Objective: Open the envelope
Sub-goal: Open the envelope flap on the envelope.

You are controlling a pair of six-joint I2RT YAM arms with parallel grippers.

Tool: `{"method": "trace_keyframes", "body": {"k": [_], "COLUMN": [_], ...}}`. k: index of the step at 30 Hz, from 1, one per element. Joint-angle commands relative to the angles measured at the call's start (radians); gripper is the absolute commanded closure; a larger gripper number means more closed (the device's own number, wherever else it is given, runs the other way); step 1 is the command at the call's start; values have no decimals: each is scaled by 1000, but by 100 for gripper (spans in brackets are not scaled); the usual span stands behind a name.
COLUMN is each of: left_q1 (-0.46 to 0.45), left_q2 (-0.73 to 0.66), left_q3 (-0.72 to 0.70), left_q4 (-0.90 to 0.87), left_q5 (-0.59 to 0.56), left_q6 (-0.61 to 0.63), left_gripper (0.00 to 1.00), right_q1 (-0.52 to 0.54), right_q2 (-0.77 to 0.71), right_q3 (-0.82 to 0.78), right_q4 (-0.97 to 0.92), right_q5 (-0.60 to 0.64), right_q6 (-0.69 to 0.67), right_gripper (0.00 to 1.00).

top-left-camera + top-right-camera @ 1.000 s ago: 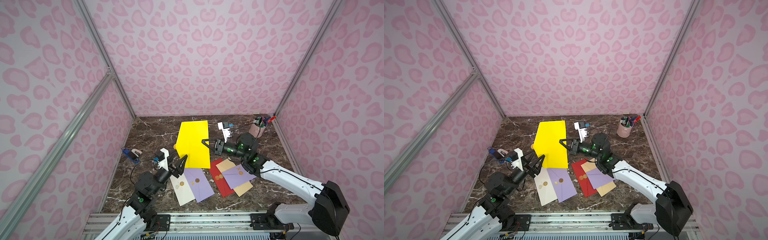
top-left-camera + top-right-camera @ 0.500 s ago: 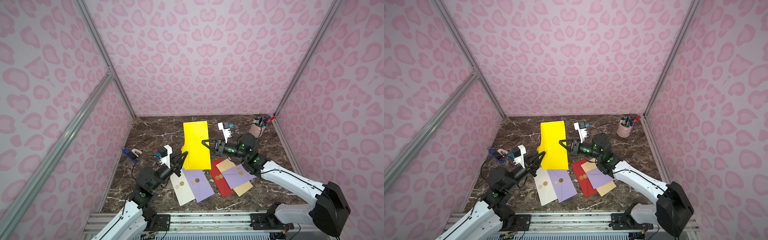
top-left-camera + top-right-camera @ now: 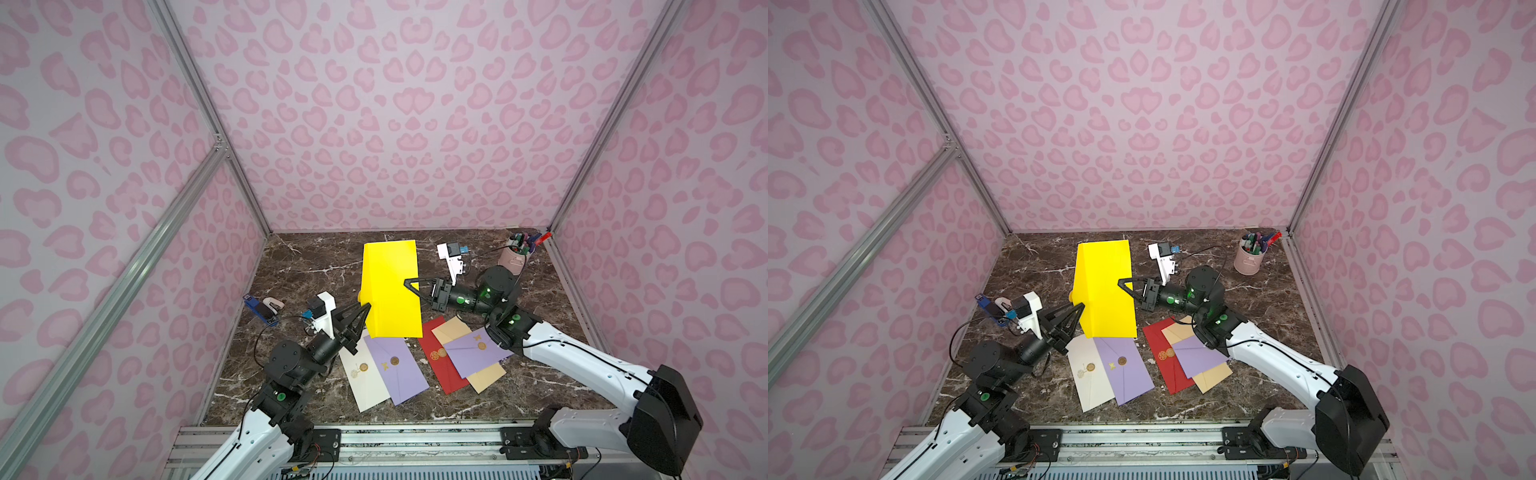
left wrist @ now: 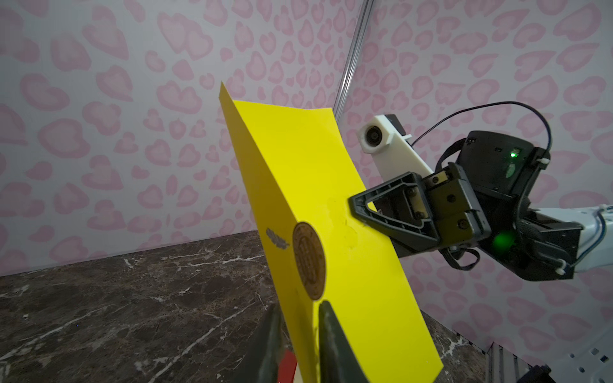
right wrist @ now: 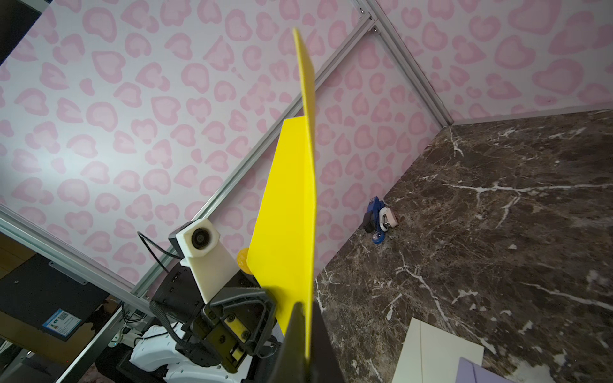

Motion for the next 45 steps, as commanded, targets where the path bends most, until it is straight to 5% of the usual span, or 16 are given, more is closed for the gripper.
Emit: {"method": "trace_keyframes", "body": {"k": [1,10,14,20,25,31,45], "left_q1": [0,0,0,1,2,2,2], "left_q2": [6,28,22,4,-12,-17,9], "left_q3": [7,18,17,4,3,6,9], "left_q4": [-29,-46,-46,-13,-5,-6,24], "left_q5": [-28,-45,-51,-19,7,4,28], "left_q6": [13,9,8,5,5,4,-1], "left_gripper": [87,80,96,96,96,96,96], "right_q1": [-1,19,29,27,28,30,95], "right_q2": [-5,-5,-1,16,53,121,266], "right_q3": [9,24,34,52,110,165,277], "right_q4": [42,24,13,-25,-194,-306,-289], "right_q5": [-19,-35,-38,-27,80,205,227], "right_q6": [1,-32,-49,-85,-188,-253,-281], "right_gripper": [100,100,100,100,65,45,41]}}
